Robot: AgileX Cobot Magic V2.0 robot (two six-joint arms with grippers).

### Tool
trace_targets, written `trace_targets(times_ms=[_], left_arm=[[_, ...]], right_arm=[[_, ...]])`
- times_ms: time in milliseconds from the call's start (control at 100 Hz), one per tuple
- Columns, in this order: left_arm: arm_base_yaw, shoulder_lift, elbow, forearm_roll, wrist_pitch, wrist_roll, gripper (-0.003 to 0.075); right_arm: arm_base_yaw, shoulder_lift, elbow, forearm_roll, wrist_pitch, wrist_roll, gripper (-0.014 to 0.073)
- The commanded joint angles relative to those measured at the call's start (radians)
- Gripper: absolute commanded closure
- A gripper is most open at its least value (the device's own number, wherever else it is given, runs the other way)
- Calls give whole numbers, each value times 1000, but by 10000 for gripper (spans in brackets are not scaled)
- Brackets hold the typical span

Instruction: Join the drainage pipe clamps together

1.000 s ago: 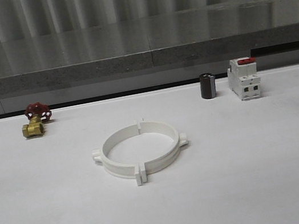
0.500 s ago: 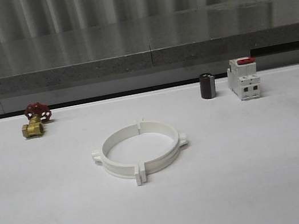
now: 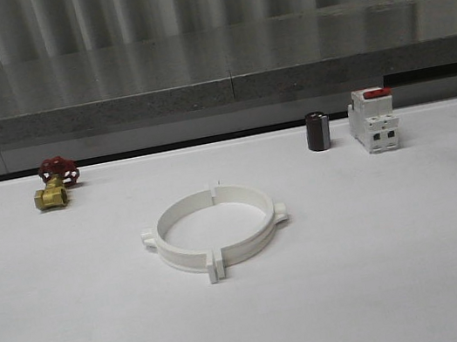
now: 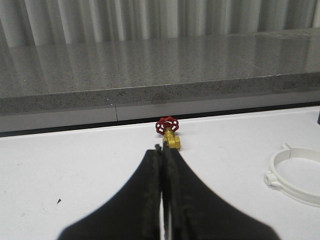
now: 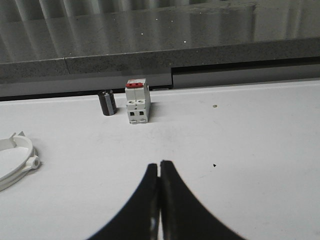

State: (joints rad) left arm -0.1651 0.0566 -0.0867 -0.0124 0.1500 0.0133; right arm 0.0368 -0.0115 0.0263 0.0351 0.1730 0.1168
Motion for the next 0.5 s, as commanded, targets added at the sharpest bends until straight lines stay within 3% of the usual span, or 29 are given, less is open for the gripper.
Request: trace_targets(times_ms=[0,140,490], left_arm=[[3,-47,36,23,-137,2,740],[30,-91,117,60,-180,2,740],[132,-93,118,70,-159,-2,740]], right_arm=[[2,-19,-14,-13,-76,-10,711],[2,-19,-14,-13,-76,-10,711],[2,-18,-14,-13,-76,-10,711]])
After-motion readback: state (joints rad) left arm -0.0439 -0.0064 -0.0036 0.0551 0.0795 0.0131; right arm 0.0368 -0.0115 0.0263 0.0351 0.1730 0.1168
